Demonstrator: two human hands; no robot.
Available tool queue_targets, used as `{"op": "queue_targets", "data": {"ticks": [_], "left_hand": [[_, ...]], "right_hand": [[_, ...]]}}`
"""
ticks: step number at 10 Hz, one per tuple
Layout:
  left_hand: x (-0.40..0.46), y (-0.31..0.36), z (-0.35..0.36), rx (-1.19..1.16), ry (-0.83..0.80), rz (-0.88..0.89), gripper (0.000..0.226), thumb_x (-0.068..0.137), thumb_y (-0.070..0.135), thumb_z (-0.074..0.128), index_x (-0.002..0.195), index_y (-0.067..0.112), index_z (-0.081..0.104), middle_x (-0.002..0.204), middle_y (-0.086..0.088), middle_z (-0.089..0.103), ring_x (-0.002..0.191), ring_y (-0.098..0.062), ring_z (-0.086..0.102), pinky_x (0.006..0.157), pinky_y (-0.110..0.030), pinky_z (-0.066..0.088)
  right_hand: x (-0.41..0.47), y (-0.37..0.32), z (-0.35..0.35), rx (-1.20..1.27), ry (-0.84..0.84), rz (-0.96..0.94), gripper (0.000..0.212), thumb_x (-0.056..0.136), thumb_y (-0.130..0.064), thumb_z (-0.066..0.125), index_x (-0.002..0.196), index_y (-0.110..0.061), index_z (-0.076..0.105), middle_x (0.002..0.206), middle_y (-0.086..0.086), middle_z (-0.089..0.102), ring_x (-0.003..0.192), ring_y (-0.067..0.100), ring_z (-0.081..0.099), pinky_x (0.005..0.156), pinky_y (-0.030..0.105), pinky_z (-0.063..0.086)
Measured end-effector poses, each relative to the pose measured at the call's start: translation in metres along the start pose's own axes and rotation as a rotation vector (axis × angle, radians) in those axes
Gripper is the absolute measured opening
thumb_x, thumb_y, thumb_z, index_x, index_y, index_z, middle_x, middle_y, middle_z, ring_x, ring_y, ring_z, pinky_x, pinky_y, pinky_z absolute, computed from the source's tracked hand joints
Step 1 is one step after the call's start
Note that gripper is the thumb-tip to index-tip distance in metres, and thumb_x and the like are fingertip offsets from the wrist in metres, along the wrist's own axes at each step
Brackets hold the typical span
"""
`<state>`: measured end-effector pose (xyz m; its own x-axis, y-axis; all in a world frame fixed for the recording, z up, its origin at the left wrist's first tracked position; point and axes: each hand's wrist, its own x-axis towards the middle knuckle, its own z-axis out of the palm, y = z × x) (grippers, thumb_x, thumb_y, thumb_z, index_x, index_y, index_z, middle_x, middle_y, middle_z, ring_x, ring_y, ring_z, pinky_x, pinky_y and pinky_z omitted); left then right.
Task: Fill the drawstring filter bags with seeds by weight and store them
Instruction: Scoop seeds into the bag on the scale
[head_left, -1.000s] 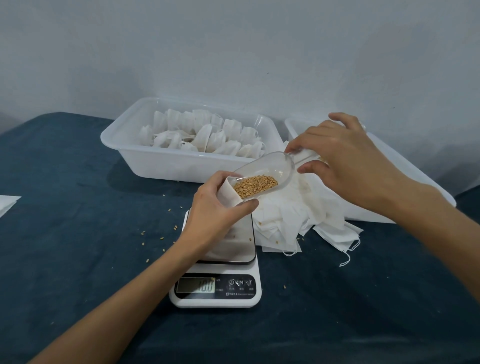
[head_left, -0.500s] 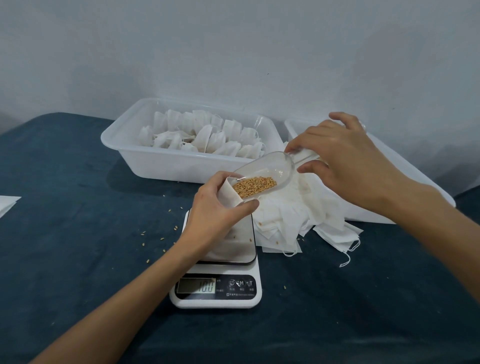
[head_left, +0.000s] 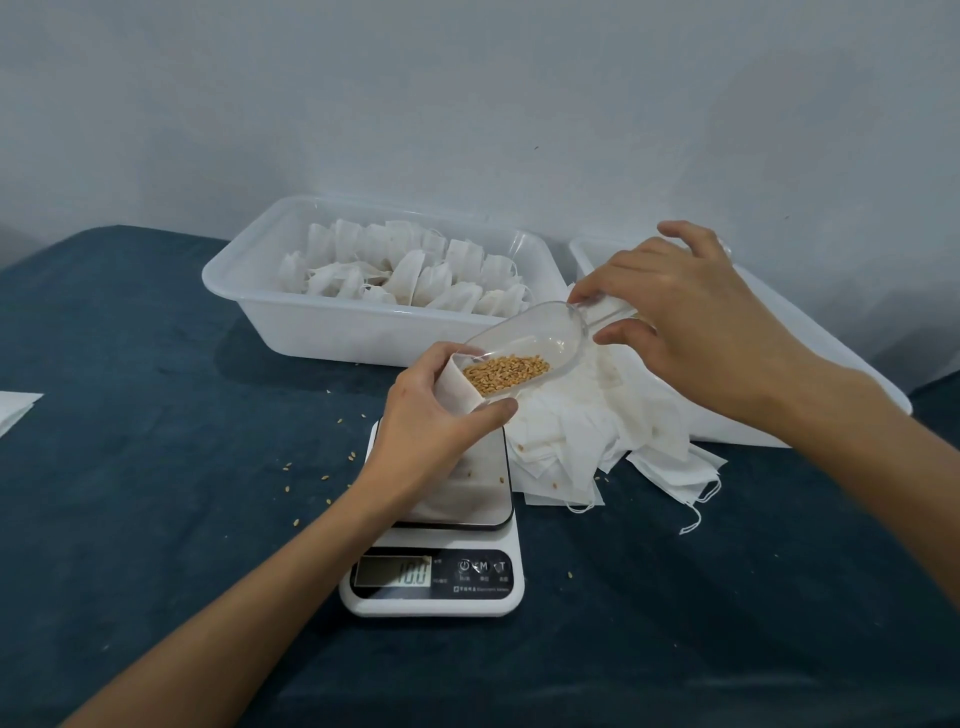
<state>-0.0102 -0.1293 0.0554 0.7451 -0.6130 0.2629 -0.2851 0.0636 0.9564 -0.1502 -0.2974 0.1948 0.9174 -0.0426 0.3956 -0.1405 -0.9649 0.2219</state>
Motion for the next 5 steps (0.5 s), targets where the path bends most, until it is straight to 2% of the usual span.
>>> {"op": "queue_targets", "data": {"ticks": [1,3,5], "left_hand": [[0.0001,-0.0003,-0.0005,-0.006,-0.004,-0.006,0.046,0.068,0.041,0.084,0.11,0.041,0.067,0.112,0.013,0.073,0.109,-0.014,0.067,0.088,-0.035,0.058],[0.0001,0.002,-0.0008,-0.045,-0.004,0.003,0.044,0.068,0.039,0.086,0.107,0.042,0.068,0.107,0.013,0.074,0.097,-0.012,0.07,0.06,-0.017,0.054],[0.0027,0.0005,-0.0054,-0.023,-0.036,0.041,0.045,0.072,0.035,0.089,0.11,0.039,0.066,0.105,0.022,0.072,0.1,-0.002,0.069,0.074,-0.011,0.048]], "right_hand": [[0.0002,0.0,0.0002,-0.011,0.002,-0.004,0.032,0.088,-0.013,0.075,0.118,-0.019,0.068,0.11,-0.004,0.07,0.112,0.025,0.06,0.12,0.045,0.016],[0.0014,-0.0015,-0.0001,-0.016,-0.001,-0.004,0.031,0.088,-0.013,0.075,0.118,-0.019,0.068,0.107,-0.003,0.069,0.111,0.026,0.06,0.121,0.046,0.017],[0.0023,-0.0021,-0.0005,-0.031,-0.007,-0.002,0.03,0.089,-0.013,0.073,0.119,-0.019,0.068,0.107,-0.002,0.069,0.111,0.026,0.059,0.121,0.046,0.016]]}}
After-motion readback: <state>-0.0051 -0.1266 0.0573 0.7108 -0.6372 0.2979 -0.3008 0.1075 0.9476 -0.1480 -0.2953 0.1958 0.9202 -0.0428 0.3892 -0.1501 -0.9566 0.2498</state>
